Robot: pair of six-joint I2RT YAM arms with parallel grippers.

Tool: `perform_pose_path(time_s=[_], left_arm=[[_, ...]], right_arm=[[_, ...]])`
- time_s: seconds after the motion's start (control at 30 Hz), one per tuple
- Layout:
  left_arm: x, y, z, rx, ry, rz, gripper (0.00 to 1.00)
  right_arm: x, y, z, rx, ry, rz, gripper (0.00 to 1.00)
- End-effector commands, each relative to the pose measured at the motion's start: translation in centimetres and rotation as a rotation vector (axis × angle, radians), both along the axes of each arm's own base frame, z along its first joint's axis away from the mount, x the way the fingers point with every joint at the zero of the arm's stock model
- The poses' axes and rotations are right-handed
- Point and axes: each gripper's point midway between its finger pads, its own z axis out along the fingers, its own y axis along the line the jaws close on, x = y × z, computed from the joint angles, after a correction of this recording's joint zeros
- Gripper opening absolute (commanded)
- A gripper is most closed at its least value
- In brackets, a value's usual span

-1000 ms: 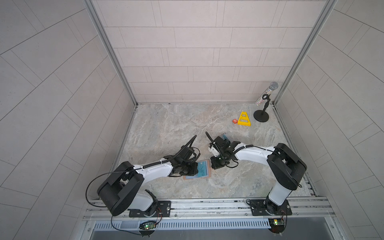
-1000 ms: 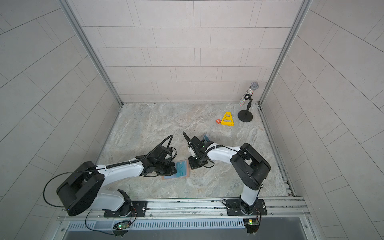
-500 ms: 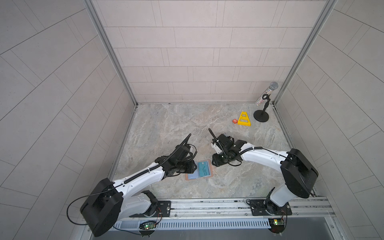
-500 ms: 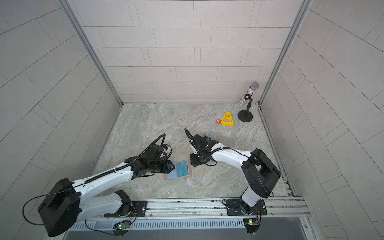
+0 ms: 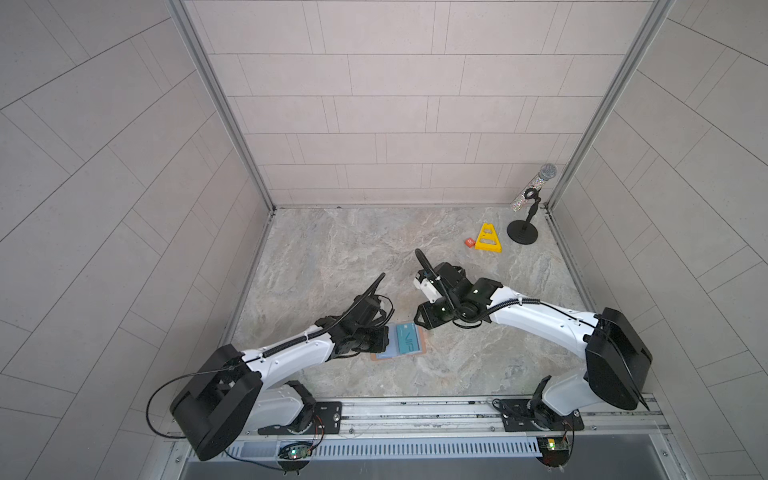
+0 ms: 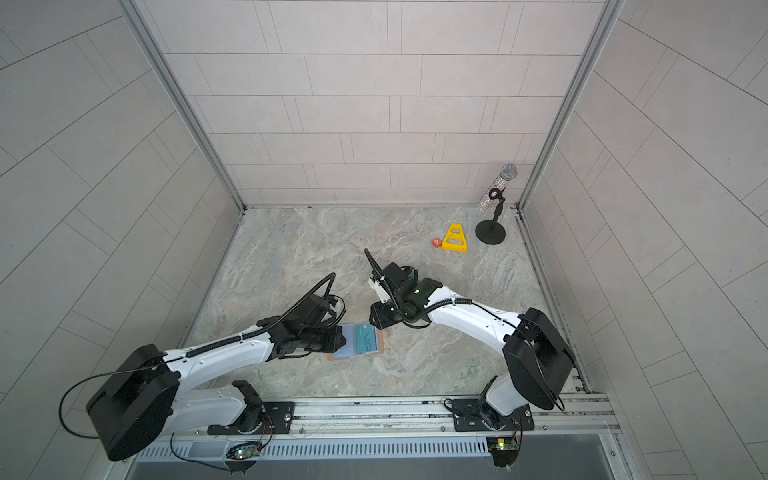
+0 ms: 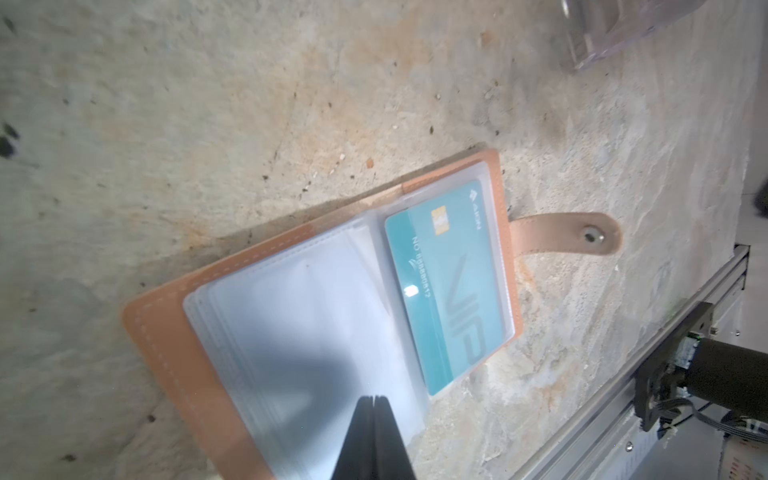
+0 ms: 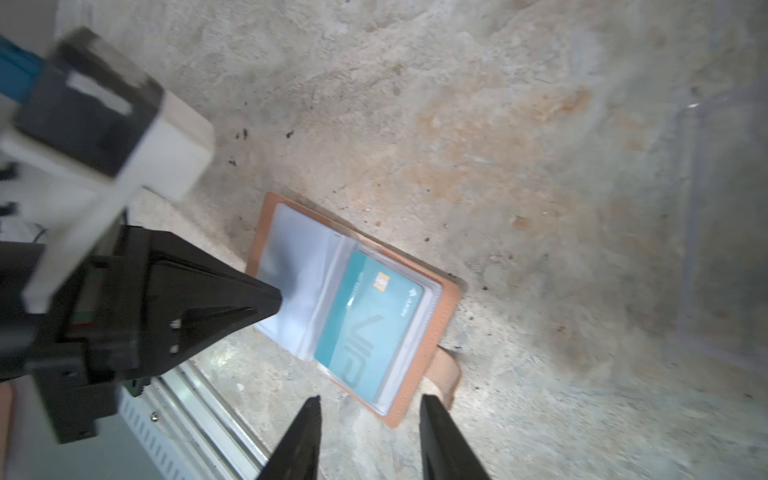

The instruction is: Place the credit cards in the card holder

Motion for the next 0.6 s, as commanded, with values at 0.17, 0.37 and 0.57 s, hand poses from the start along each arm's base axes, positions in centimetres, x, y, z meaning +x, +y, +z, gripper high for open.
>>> perform_pose_path(time_s=[0.17,0.37,0.57], left_arm=[[-0.4,0.6,-1.4,0.005,-0.002,0.016,0.02],[-0.7,0.9,-1.9,0.015,0.010,0.018,0.01],[-0.8,1.0,-2.2,0.023,0.014,0.017,0.01]], right_arm=[[-1.6,5.0,-2.2,0.095,0.125,0.042,0.18],[-1.8,6.5,-4.2,0.131,0.183,0.028,0.07],[-2.0,7.2,-5.8,0.118,0.220,0.022,0.05]])
